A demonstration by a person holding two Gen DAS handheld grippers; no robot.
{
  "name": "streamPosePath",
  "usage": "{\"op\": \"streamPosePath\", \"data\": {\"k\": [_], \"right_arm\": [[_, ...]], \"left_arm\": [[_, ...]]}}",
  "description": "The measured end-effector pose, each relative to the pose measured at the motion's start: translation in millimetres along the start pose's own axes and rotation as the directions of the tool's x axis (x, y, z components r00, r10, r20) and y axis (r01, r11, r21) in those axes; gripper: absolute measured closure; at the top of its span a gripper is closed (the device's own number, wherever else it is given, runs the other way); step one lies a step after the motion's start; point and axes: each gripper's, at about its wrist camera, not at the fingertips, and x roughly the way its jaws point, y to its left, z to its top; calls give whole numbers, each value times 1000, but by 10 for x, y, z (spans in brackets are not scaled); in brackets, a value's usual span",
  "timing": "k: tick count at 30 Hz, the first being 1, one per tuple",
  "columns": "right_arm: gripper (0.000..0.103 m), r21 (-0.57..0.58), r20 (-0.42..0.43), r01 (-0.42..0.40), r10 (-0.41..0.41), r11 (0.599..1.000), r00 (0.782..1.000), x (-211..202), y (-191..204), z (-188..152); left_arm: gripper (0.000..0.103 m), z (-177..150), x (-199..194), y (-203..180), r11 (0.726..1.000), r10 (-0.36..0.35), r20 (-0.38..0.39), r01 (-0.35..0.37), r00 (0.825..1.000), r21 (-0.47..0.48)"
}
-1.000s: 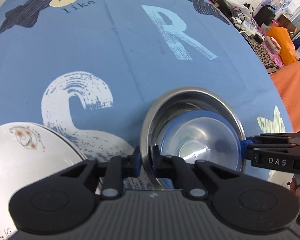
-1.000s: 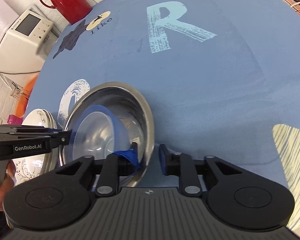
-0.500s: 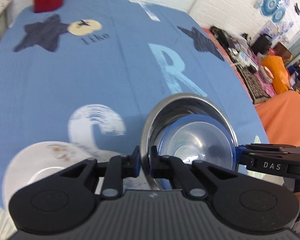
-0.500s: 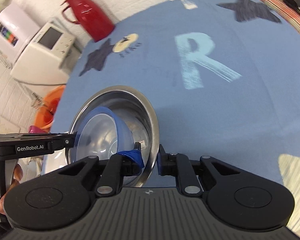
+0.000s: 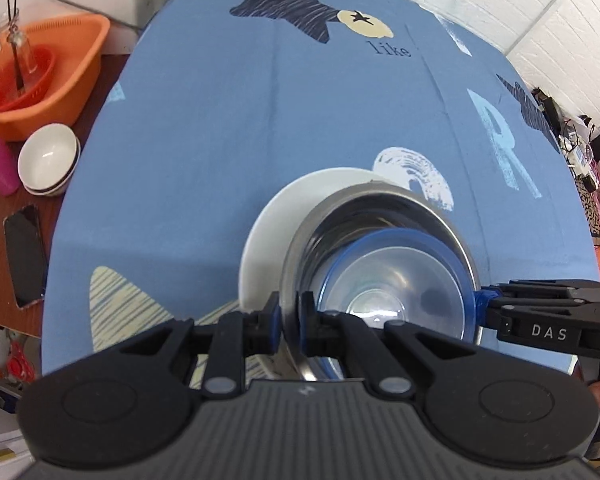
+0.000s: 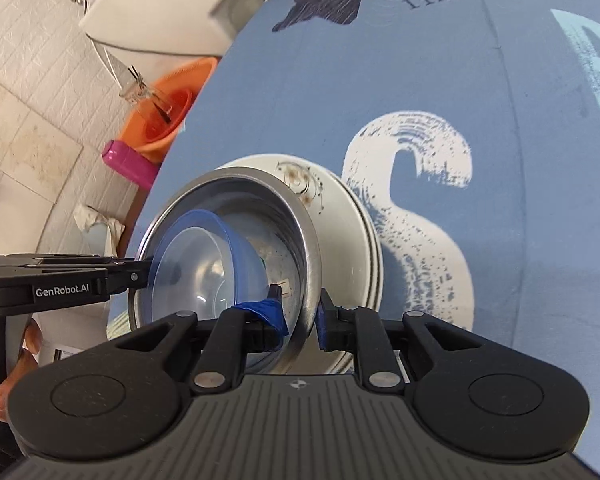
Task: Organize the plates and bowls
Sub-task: 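Carry the nested bowls with both tools and lower them onto the plate stack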
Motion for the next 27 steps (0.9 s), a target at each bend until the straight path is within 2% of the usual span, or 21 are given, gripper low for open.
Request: {"op": "streamPosePath", "data": {"k": [3,8,10,12,13,14,15,16,18,23,27], "right_arm": [[101,2,12,21,-21,1000,1000,-16,13,13],[102,6,8,29,-29,1000,1000,-22,-8,-13],[100,15,7,36,-36,999,999,-40,-21,-1],[98,23,17,54,-54,998,998,-82,-22,21],[98,20,31,62,-63,998,998,-132,-28,33],[98,23,53,64,-65,998,997,-196,-43,42],[97,31,74,62,-64,998,995,-264,-63,47],[95,37,95,63,-66,997,993,-320,-86,50],[94,35,93,61,-64,998,994,-335,-94,70],[94,-5,37,51,-51,999,998,-169,-35,35],[94,-33,50,61,-59,998,997,-187,-10,40]], "left_arm": [[103,8,7,2,1000,-22,14,22,1000,10],[103,18,28,-10,999,-8,31,7,1000,35],[96,28,9,32,999,-15,37,13,999,30],[78,31,-44,89,999,-43,43,42,998,12],[74,34,-81,102,998,-56,49,55,997,10],[63,40,-138,98,998,-66,62,65,996,18],[47,43,-196,92,998,-65,83,63,994,25],[43,49,-248,73,999,-45,108,41,993,34],[43,79,-327,16,998,-20,144,11,989,69],[43,78,-359,-43,997,-28,146,17,989,76],[43,65,-332,-45,997,-19,138,9,990,73]]}}
